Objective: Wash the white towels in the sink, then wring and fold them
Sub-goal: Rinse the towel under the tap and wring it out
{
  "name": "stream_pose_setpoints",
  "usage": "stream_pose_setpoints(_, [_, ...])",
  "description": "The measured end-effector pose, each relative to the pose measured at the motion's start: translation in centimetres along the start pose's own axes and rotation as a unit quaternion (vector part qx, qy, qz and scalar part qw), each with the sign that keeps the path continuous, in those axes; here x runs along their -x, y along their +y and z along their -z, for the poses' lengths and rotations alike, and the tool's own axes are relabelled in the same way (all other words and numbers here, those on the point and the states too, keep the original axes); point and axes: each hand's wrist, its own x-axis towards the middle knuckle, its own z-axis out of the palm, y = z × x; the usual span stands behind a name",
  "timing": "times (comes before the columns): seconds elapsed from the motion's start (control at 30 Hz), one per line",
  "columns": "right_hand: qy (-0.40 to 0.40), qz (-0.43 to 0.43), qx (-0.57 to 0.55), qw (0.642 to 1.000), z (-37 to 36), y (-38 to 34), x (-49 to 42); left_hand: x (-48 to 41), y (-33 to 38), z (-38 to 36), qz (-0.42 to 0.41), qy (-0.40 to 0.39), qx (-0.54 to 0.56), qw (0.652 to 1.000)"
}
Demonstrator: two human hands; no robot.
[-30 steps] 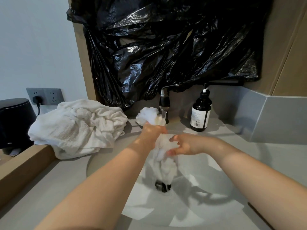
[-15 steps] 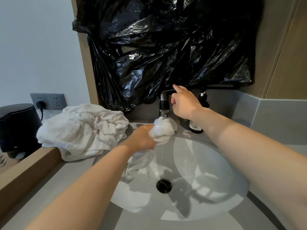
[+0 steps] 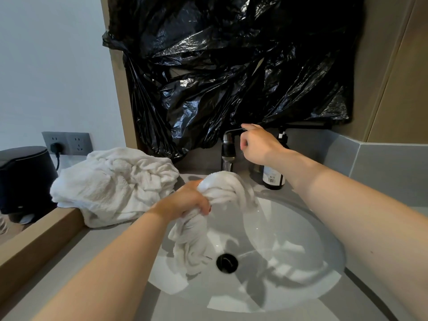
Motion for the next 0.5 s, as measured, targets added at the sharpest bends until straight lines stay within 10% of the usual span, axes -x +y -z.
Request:
stream_pose_setpoints(0.27, [0.090,-0.008,-0.190,0.978,-2.0,2.3,2.7,0.1,0.7,-0.2,-0.023,-0.049,0.010,0.998])
stream_pose_setpoints(0.37, [0.162,-0.143,-0.429,0.877,-5.4,3.4,5.0,0.5,1.5,-0.1,-0.043,-0.116,0.025,0.992])
stream_pose_setpoints(0.5, [-0.102,-0.242,-0.674,0.690,-8.2,3.9,8.2,0.6,2.7,-0.3,-0.072,-0.208,0.043,0.975])
